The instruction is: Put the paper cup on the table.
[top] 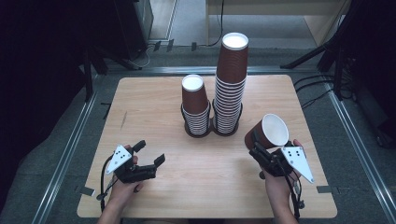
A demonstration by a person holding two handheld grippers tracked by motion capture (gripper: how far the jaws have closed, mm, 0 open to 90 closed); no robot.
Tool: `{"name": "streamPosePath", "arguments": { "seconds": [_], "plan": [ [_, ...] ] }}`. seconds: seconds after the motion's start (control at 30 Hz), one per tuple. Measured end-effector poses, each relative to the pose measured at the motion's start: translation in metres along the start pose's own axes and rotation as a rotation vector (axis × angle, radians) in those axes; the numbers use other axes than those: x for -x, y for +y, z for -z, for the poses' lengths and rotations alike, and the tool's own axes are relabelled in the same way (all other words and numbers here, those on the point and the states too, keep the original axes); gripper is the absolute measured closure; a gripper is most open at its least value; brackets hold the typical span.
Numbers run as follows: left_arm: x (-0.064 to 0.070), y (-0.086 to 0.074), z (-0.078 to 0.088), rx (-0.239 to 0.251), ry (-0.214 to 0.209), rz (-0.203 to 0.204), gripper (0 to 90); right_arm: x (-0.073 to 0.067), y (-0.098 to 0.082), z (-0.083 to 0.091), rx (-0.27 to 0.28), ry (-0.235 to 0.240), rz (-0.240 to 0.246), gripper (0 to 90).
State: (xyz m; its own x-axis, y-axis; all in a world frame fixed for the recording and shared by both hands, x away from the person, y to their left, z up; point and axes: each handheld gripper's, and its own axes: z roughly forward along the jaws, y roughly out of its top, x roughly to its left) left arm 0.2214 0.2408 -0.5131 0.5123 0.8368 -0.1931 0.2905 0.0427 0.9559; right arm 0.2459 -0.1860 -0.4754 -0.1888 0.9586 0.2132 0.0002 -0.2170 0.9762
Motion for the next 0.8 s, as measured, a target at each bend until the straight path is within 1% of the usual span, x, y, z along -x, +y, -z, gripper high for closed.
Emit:
{"name": "streamPosePath", "arguments": {
  "seconds": [0.13, 0.2, 0.27, 0.33, 0.4, 0.5, 0.53, 0.67, 0.73, 0.8],
  "plan": [
    [-0.008, -0.002, 0.004, -0.004, 0.034, 0.012, 4.3, 0.006, -0.001, -0.002, 0.003, -0.021, 0.030, 11.2],
    [-0.011, -0.003, 0.006, -0.010, 0.056, 0.005, 4.3, 0.010, -0.001, -0.003, 0.001, -0.034, 0.043, 11.3],
    [-0.015, -0.004, 0.008, -0.015, 0.073, 0.000, 4.3, 0.013, -0.002, -0.005, 0.007, -0.045, 0.067, 11.2],
    [-0.018, -0.005, 0.010, -0.012, 0.085, 0.008, 4.3, 0.016, -0.003, -0.006, 0.007, -0.056, 0.090, 11.2],
    [-0.021, -0.006, 0.012, -0.012, 0.103, -0.003, 4.3, 0.020, -0.005, -0.008, 0.005, -0.066, 0.106, 11.2],
    [-0.024, -0.007, 0.014, -0.019, 0.126, -0.010, 4.3, 0.026, -0.006, -0.010, -0.001, -0.084, 0.115, 11.2],
    [-0.025, -0.008, 0.015, -0.019, 0.132, -0.011, 4.3, 0.028, -0.007, -0.011, -0.003, -0.088, 0.117, 11.2],
    [-0.029, -0.008, 0.016, -0.017, 0.146, -0.002, 4.3, 0.037, -0.009, -0.014, -0.008, -0.115, 0.149, 11.2],
    [-0.030, -0.010, 0.017, -0.018, 0.147, -0.002, 4.3, 0.041, -0.010, -0.016, -0.018, -0.113, 0.147, 11.2],
    [-0.032, -0.010, 0.018, -0.020, 0.151, 0.004, 4.3, 0.043, -0.011, -0.017, -0.025, -0.122, 0.149, 11.2]
  ]
}}
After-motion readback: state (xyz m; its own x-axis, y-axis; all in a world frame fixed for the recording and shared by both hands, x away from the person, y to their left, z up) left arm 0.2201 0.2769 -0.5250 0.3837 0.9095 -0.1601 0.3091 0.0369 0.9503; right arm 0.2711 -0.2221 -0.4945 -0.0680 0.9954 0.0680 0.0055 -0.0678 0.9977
